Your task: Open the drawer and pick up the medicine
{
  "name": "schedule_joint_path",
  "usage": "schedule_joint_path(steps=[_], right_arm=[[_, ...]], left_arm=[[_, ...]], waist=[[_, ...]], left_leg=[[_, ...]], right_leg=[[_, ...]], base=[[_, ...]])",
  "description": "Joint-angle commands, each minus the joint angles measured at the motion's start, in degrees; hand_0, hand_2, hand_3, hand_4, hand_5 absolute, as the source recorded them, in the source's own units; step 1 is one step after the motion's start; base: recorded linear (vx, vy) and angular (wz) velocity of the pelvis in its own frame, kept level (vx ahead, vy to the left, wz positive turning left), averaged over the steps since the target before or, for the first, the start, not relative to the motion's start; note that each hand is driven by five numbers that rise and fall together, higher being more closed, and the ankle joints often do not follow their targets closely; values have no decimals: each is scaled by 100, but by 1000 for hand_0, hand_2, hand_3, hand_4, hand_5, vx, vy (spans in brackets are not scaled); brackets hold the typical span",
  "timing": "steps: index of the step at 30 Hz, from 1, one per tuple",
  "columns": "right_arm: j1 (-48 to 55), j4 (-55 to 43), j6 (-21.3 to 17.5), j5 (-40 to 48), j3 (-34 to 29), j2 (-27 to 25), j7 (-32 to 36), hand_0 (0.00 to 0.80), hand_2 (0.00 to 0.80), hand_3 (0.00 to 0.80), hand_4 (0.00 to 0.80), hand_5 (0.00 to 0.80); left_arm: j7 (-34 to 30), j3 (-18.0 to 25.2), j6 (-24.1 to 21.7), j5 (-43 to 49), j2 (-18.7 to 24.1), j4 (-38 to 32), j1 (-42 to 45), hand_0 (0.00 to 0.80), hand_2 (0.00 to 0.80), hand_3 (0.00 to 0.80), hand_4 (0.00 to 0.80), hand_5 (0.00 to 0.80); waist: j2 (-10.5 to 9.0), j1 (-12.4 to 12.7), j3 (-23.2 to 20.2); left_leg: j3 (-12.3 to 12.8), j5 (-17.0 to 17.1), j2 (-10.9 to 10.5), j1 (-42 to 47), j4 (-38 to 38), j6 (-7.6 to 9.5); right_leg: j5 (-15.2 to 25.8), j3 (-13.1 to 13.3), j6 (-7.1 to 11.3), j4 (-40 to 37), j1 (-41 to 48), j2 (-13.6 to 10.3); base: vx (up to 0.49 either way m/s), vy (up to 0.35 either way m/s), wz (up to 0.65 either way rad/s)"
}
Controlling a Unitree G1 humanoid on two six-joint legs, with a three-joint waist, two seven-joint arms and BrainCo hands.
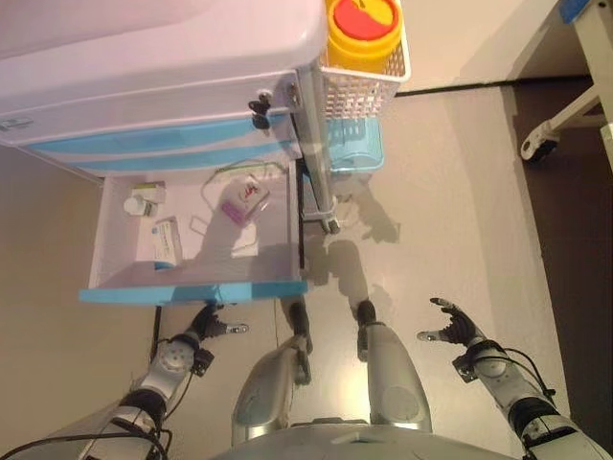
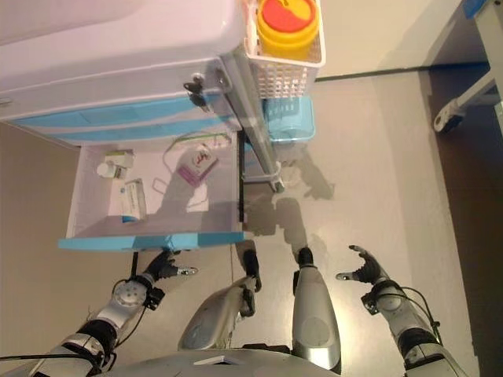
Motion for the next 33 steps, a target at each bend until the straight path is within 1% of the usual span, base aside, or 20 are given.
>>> schedule_joint_path(steps=[1,7,8,9,10,12,13,15,19,21,22,25,26,27,30,33], right_arm=[[301,-397,12,226,103,-282,-73,0,0,0,0,0],[421,-768,87,184,65,-484,-27,0,0,0,0,0],[418,-824,99,190,70,-506,-21,0,0,0,0,0],[410,-898,110,202,80,-550,-7,0,0,0,0,0],[408,-925,115,212,83,-562,-4,0,0,0,0,0],[430,-1125,156,225,99,-636,15,0,0,0,0,0],[437,-1156,166,221,96,-643,18,0,0,0,0,0],[492,-1360,236,221,89,-714,61,0,0,0,0,0],[643,-1542,199,157,168,-756,12,0,0,0,0,0],[692,-1593,212,213,223,-755,-50,0,0,0,0,0],[711,-1595,206,221,274,-749,-100,0,0,0,0,0],[770,-1601,205,249,382,-716,-169,0,0,0,0,0],[786,-1563,177,237,449,-693,-212,0,0,0,0,0],[784,-1517,148,222,495,-657,-252,0,0,0,0,0],[771,-1382,58,182,659,-540,-389,0,0,0,0,0],[712,-1262,-1,152,770,-433,-495,0,0,0,0,0]], left_arm=[[335,63,-172,332,325,-508,-226,0,0,0,0,0],[444,73,166,576,1020,-1050,-652,0,0,0,0,0],[429,75,230,618,1127,-1091,-728,0,0,0,0,0],[436,87,309,627,1306,-1119,-850,0,0,0,0,0],[471,92,328,657,1376,-1126,-900,0,0,0,0,0],[561,152,564,552,1771,-1130,-1245,0,0,0,0,0],[550,172,593,520,1826,-1123,-1293,0,0,0,0,0],[674,344,856,271,2213,-1001,-1644,0,0,0,0,0],[995,688,1177,-285,2814,-535,-2467,0,0,0,0,0],[1170,690,1287,-111,3043,-241,-2881,0,0,0,0,0],[1337,613,1350,-149,3192,-79,-3129,0,0,0,0,0],[1690,528,1465,-406,3356,172,-3667,0,0,0,0,0],[1848,516,1433,-518,3361,294,-3834,0,0,0,0,0],[1913,501,1412,-525,3346,412,-3972,0,0,0,0,0],[2220,398,1552,-634,3280,526,-4329,0,0,0,0,0],[2365,297,1617,-611,3135,641,-4472,0,0,0,0,0]], waist=[[-32,-214,-100],[-59,-319,55],[-64,-339,76],[-72,-372,114],[-77,-381,119],[-109,-454,149],[-113,-461,152],[-144,-535,188],[-250,-644,211],[-296,-686,218],[-312,-715,220],[-350,-759,209],[-354,-780,204],[-362,-789,195],[-368,-813,193],[-375,-816,200]], left_leg=[[-145,-841,-94,-548,1209,338],[-79,-939,-90,-1243,1747,407],[-71,-954,-88,-1334,1812,417],[-90,-1138,-87,-1406,1980,400],[-91,-1146,-88,-1447,2011,404],[-92,-1166,-92,-1660,2142,431],[-91,-1169,-96,-1683,2156,435],[-70,-1174,-108,-1821,2238,462],[-49,-1255,-144,-1982,2391,511],[-53,-1310,-149,-2070,2501,525],[-58,-1339,-158,-2111,2556,538],[-67,-1412,-170,-2187,2667,564],[-73,-1436,-176,-2206,2693,573],[-76,-1452,-176,-2226,2713,577],[-91,-1478,-180,-2275,2729,593],[-100,-1477,-177,-2263,2687,592]], right_leg=[[23,-318,-165,178,-272,186],[23,-179,-189,622,-944,266],[31,-150,-189,666,-1035,285],[-121,-73,-154,820,-1112,317],[-111,-57,-152,829,-1149,326],[-40,38,-147,856,-1344,384],[-28,52,-144,853,-1366,391],[44,133,-138,844,-1493,444],[147,244,-120,747,-1597,502],[188,290,-107,708,-1652,524],[212,326,-105,689,-1687,548],[231,392,-100,679,-1743,579],[232,418,-97,685,-1767,597],[230,433,-96,683,-1782,604],[229,468,-87,691,-1843,646],[235,473,-74,662,-1838,666]], base=[[25,66,-6],[43,74,-9],[99,89,-17],[106,81,-15],[116,95,-15],[58,95,-19],[62,105,-16],[51,98,-7],[53,57,-17],[38,9,-14],[36,12,-7],[40,4,-9],[39,-4,-3],[33,-4,0],[11,-12,-10],[5,-19,0]])
